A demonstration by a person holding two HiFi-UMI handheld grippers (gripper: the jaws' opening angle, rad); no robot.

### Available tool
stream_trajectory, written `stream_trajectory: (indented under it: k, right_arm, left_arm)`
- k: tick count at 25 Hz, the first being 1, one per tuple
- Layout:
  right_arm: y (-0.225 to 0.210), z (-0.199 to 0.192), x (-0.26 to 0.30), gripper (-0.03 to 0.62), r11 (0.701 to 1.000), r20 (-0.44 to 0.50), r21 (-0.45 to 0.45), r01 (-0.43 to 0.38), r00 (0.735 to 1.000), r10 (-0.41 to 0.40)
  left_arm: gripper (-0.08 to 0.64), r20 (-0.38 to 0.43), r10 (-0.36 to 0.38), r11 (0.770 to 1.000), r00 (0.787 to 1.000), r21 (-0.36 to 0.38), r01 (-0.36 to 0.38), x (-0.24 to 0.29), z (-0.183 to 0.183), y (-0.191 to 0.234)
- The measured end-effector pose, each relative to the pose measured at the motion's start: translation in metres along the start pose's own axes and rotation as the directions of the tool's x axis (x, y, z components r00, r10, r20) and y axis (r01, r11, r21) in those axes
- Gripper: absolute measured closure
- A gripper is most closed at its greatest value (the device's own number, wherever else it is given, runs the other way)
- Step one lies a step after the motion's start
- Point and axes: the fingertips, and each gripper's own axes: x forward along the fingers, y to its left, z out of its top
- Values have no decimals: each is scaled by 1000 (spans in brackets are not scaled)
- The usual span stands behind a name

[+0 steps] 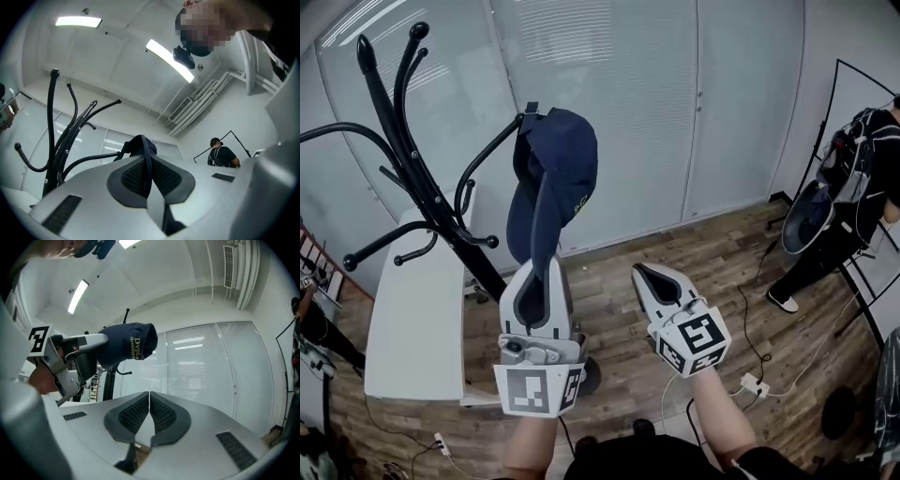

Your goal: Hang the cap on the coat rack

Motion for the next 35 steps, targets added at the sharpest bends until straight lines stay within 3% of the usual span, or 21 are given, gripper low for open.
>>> stream_trajectory:
  k: [7,16,35]
  right_arm:
    - [-4,2,4,560,996,2,1,-91,996,91]
    - [8,-11,8,560,983,-6,26,-179,984,180]
    - [7,-18,6,560,974,-4,52,-220,975,221]
  left_arm:
    - [531,-6,87,995,996,51,-87,-3,4,-5]
    - [531,-63,151,986,987,84,-145,-15,-12,-7]
    - [529,-225,193,979,955,104,-173,-23,-85,-5]
